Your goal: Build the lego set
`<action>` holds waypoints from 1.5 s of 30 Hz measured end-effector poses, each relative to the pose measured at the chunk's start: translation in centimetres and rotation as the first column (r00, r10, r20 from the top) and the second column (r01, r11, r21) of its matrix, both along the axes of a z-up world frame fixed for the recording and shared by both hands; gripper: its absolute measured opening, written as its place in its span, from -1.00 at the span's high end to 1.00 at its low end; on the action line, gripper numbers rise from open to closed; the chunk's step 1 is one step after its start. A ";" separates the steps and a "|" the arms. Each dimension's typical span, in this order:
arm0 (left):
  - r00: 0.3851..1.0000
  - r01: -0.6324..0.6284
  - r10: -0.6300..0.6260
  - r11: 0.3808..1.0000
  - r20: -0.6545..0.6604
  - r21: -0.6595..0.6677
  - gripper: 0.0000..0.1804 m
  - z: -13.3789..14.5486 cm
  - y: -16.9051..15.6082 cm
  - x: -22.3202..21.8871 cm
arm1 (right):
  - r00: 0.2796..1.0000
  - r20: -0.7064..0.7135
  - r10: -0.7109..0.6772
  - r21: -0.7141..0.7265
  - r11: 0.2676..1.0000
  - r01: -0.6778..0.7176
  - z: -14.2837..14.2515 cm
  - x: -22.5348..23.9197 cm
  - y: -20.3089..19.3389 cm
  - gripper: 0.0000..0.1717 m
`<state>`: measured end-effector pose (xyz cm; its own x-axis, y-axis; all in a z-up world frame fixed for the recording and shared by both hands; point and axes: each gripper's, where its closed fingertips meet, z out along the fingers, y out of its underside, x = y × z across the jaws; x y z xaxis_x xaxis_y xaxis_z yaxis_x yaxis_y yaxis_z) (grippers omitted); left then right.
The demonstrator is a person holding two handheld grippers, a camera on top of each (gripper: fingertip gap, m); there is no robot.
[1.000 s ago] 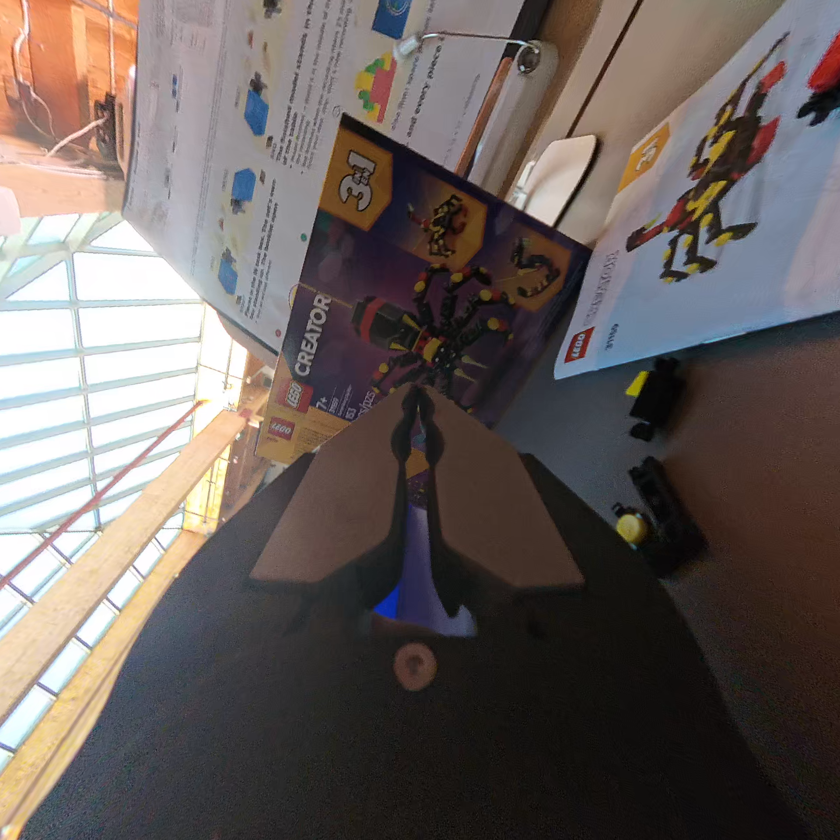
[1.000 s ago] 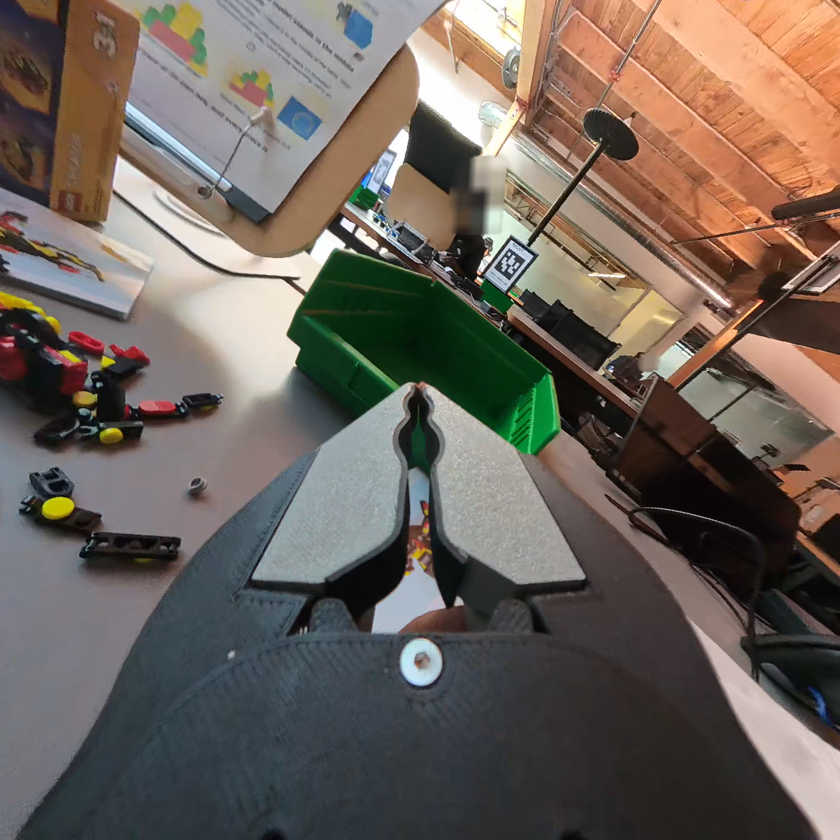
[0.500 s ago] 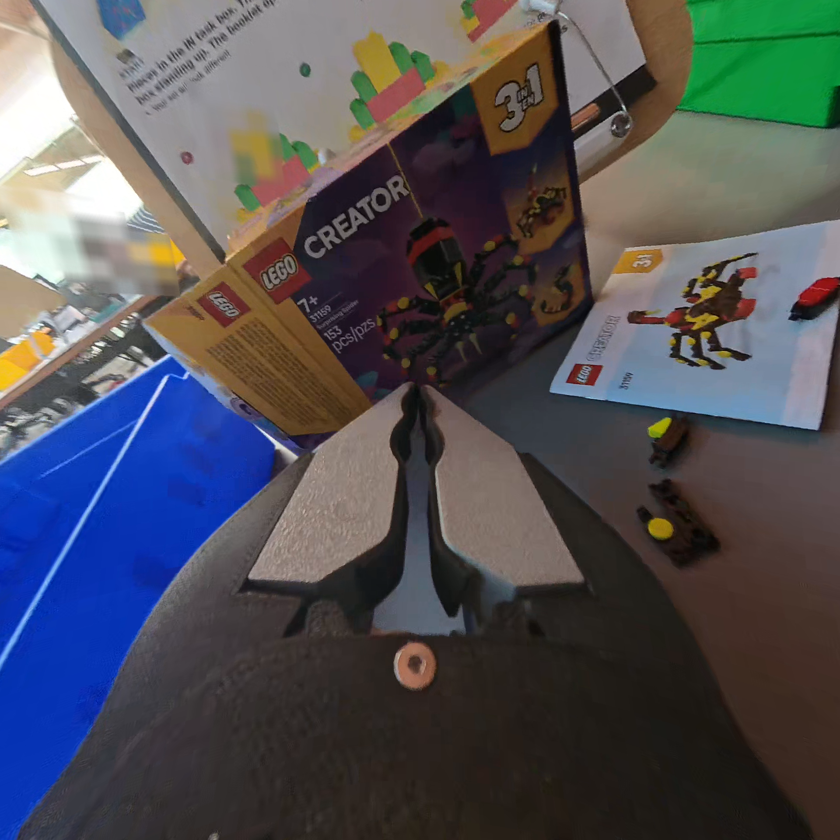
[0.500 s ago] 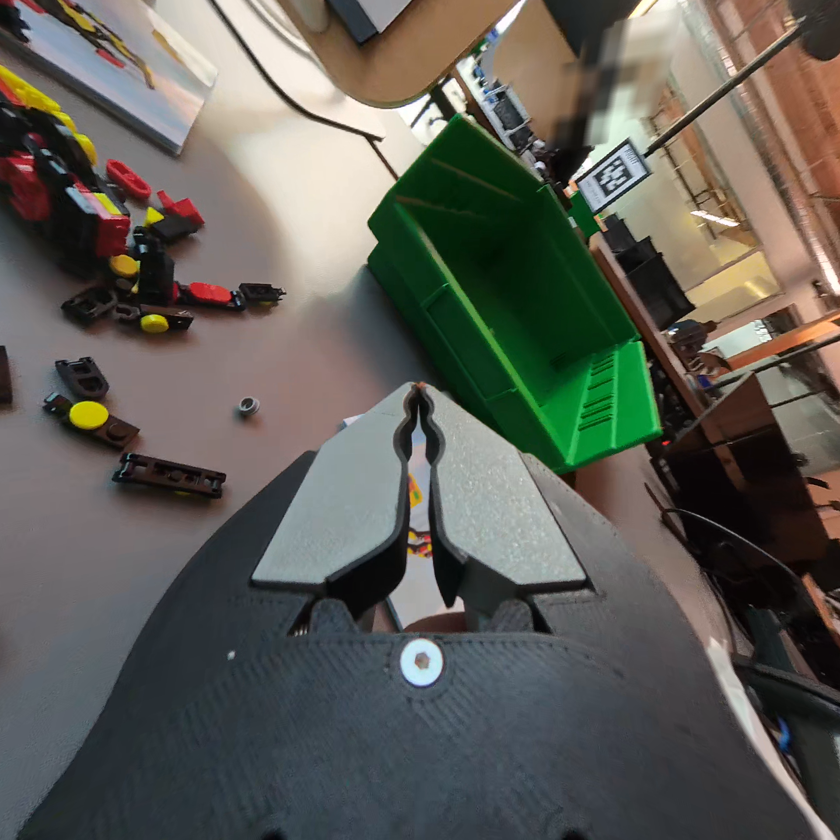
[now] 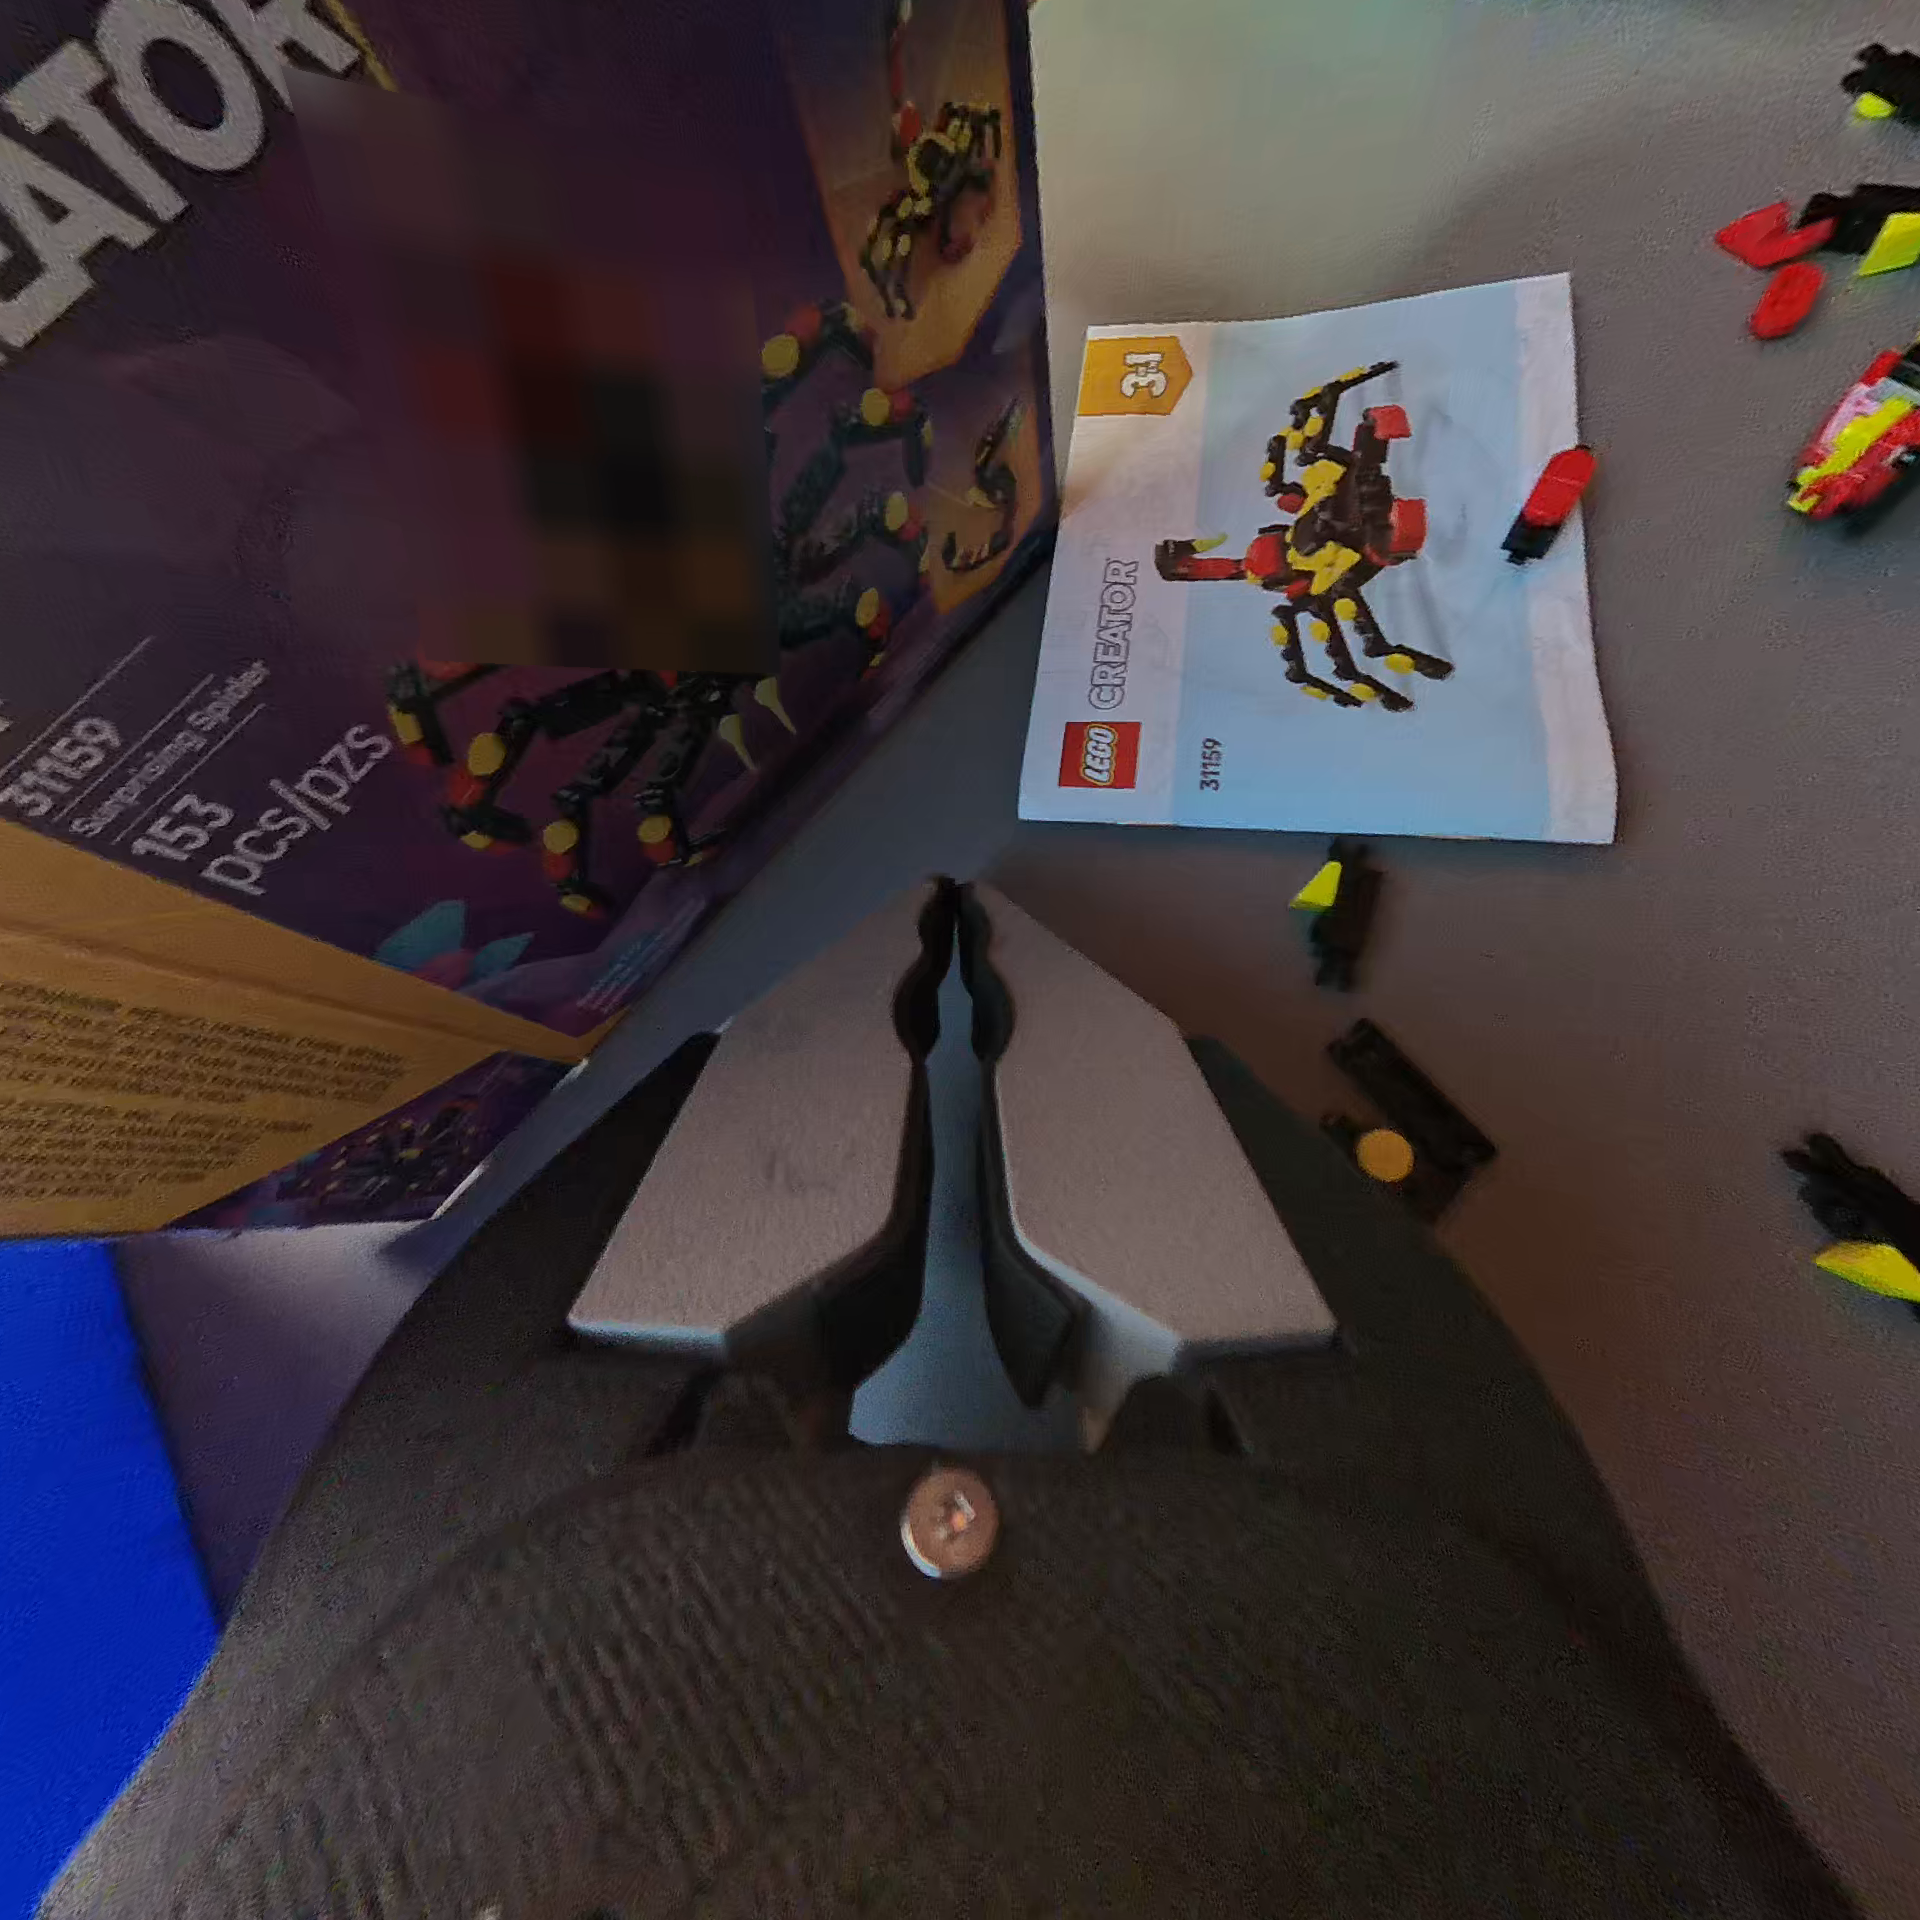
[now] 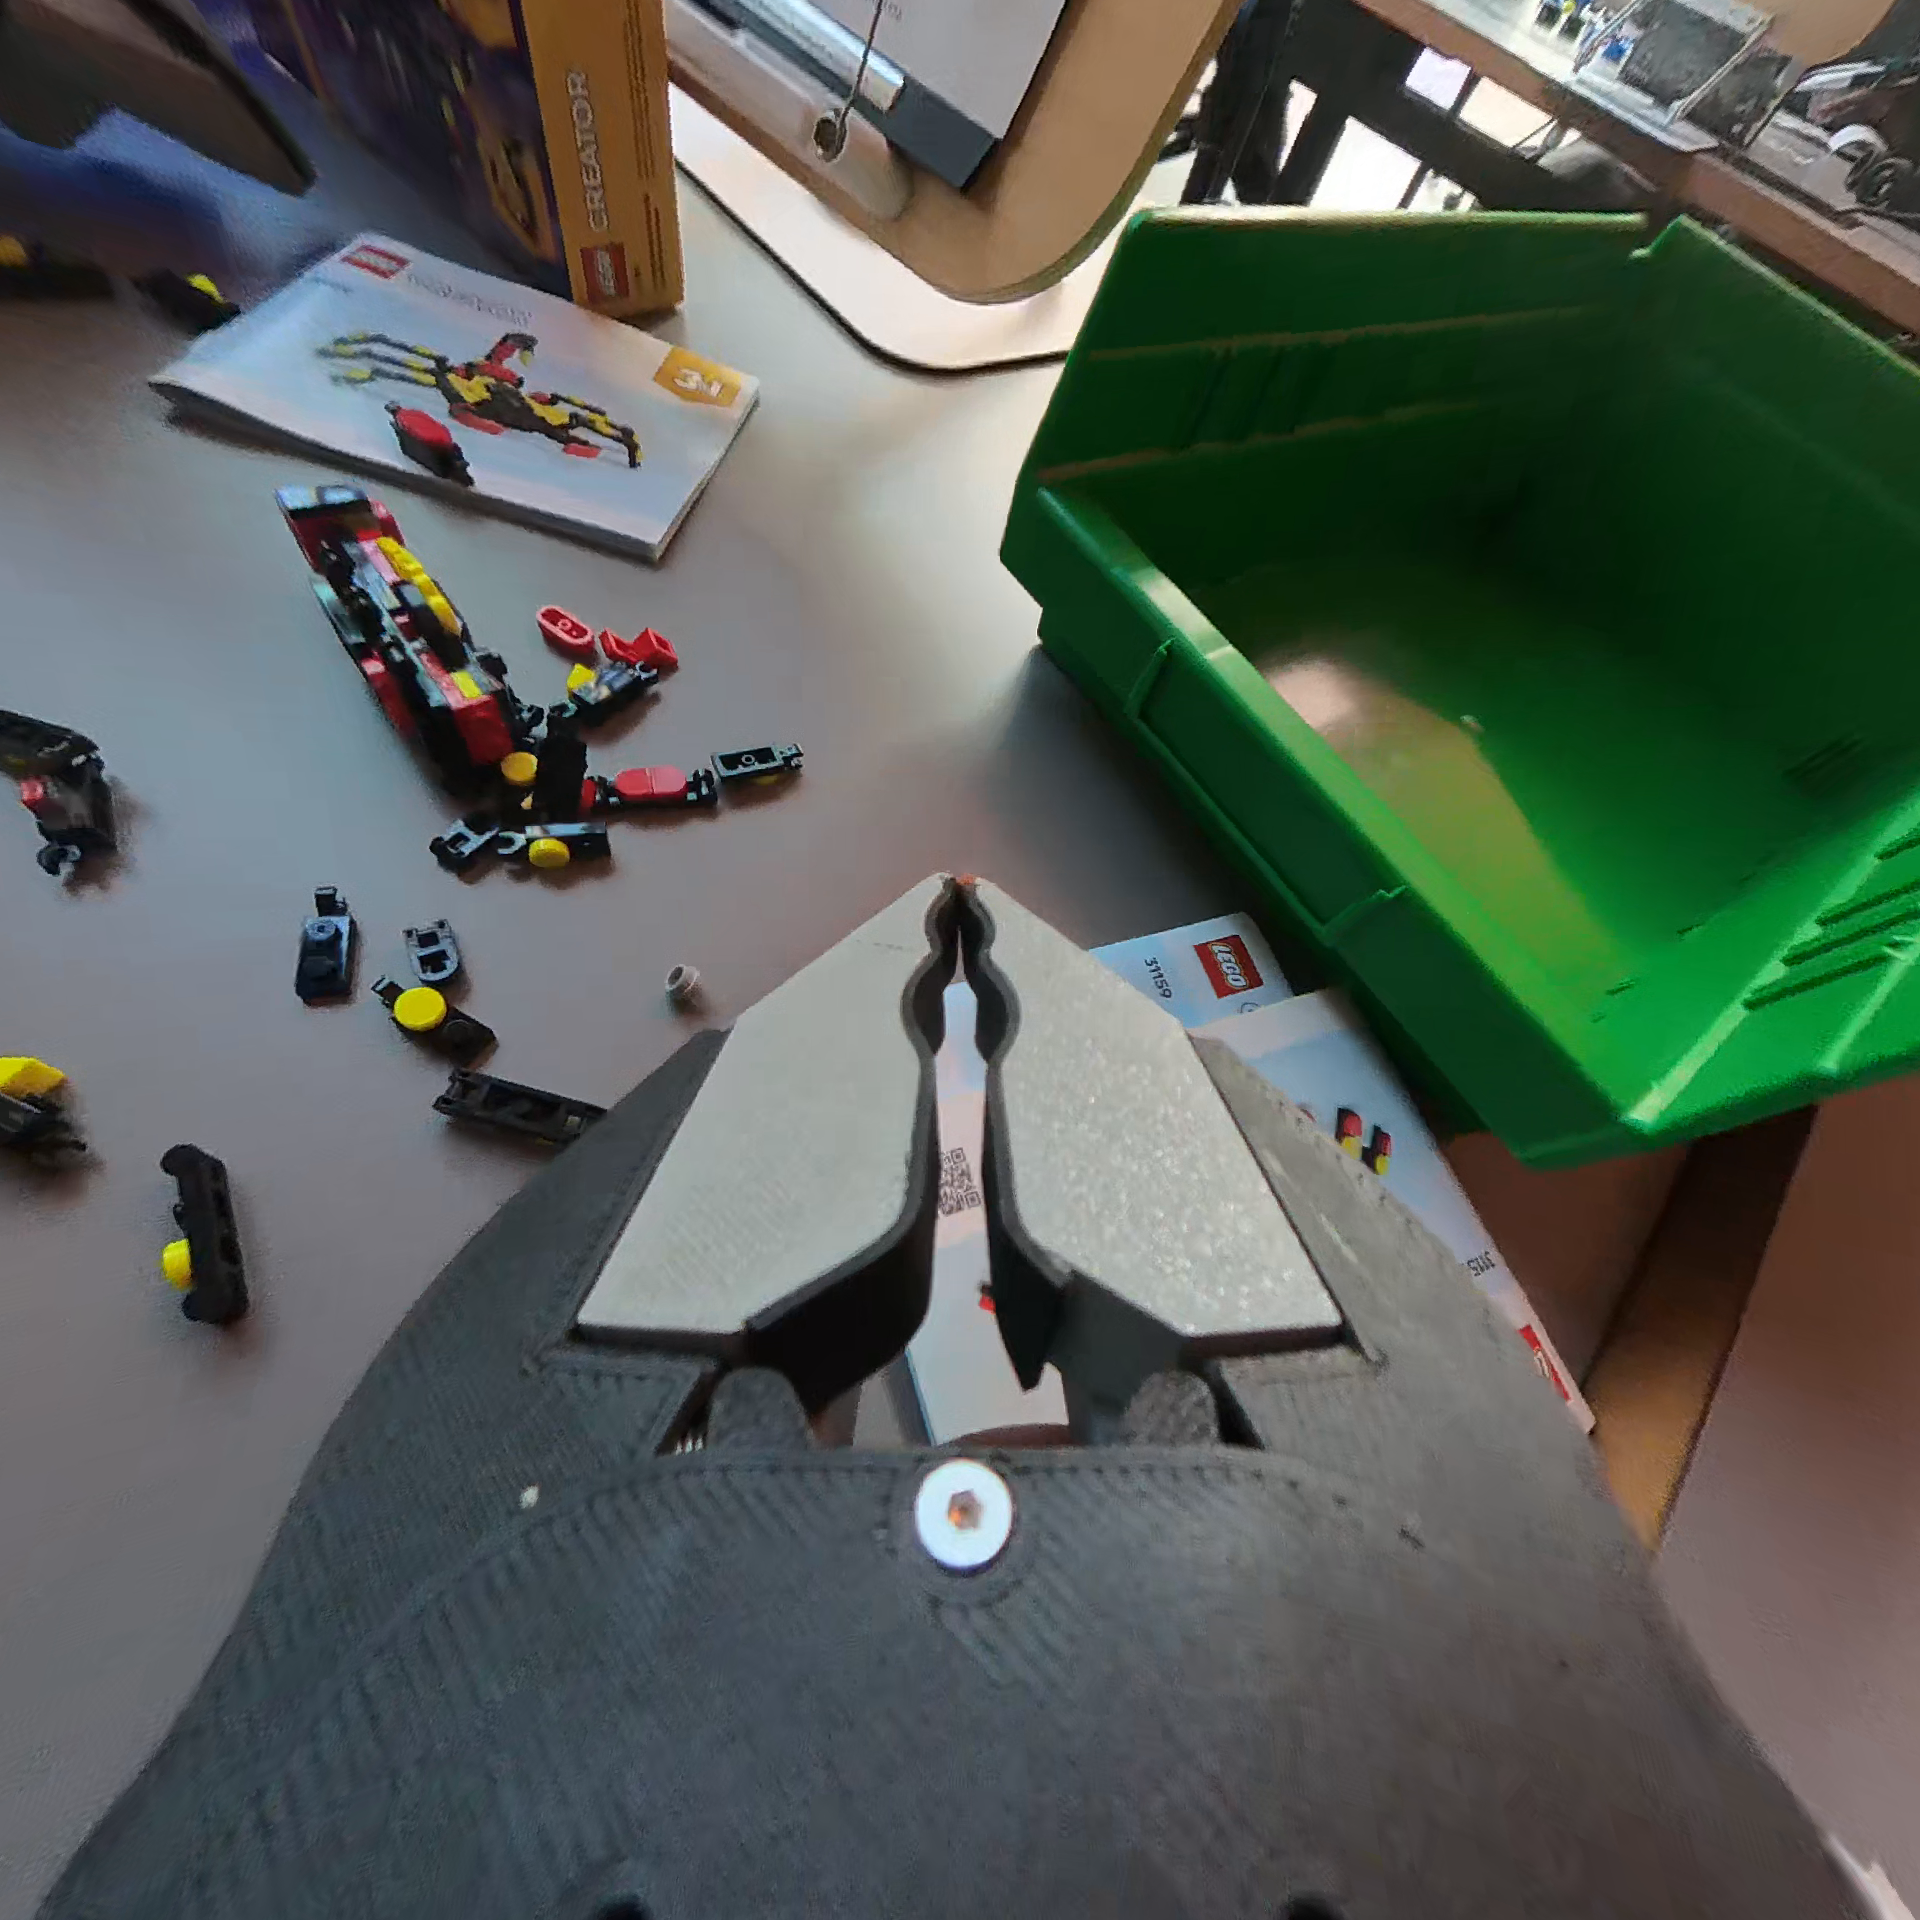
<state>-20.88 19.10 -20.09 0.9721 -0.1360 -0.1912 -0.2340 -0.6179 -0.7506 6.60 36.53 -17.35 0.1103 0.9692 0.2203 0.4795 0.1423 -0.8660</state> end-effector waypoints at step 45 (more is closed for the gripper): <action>0.949 0.270 -0.214 0.932 -0.232 0.242 1.00 3.3 -0.6 3.6 | 0.954 -0.076 -0.290 0.597 0.753 0.276 2.0 -1.0 2.2 1.00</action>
